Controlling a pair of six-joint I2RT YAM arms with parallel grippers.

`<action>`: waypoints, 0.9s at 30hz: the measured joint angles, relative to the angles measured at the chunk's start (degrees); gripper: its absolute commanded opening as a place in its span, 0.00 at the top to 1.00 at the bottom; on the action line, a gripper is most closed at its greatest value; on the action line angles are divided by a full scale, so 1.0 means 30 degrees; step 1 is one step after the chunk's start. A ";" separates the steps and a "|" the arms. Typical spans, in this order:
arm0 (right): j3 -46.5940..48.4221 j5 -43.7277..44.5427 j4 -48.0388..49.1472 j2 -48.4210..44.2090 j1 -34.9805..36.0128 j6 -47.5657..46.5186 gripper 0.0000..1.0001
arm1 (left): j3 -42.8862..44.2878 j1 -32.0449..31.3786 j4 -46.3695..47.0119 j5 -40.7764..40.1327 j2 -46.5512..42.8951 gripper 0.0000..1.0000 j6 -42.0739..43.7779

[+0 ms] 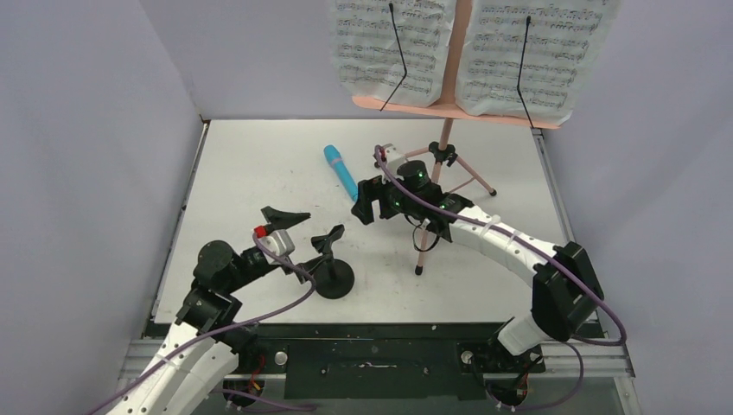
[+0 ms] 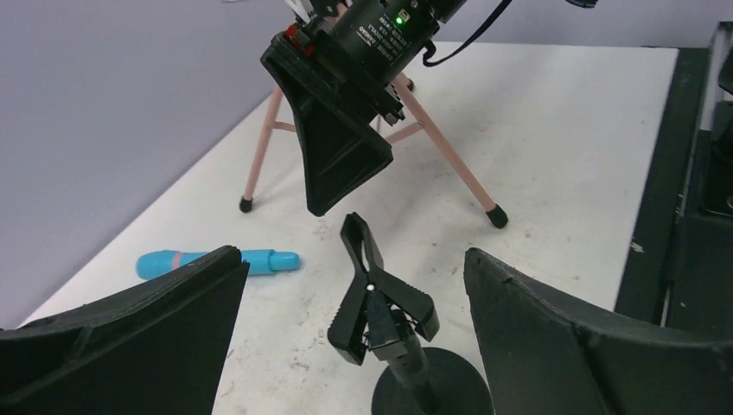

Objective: Set up the instrument practice props

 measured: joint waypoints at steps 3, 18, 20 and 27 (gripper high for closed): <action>0.1756 0.0721 -0.0437 0.1377 0.0087 -0.0328 0.10 | -0.0495 0.0044 0.0503 -0.1341 -0.1100 0.04 -0.0029; 1.1162 0.4284 -0.4167 0.9719 0.0211 -0.2929 0.05 | -0.2164 0.0401 0.1770 -0.4350 -0.3978 0.03 0.0153; 1.2575 0.4634 -0.4685 1.1030 0.0211 -0.3242 0.04 | -0.2164 0.0415 0.1807 -0.4350 -0.3963 0.03 0.0160; 1.6356 0.5020 -0.6127 1.4659 0.0211 -0.3810 0.00 | -0.2186 0.0423 0.1843 -0.4233 -0.3774 0.03 0.0138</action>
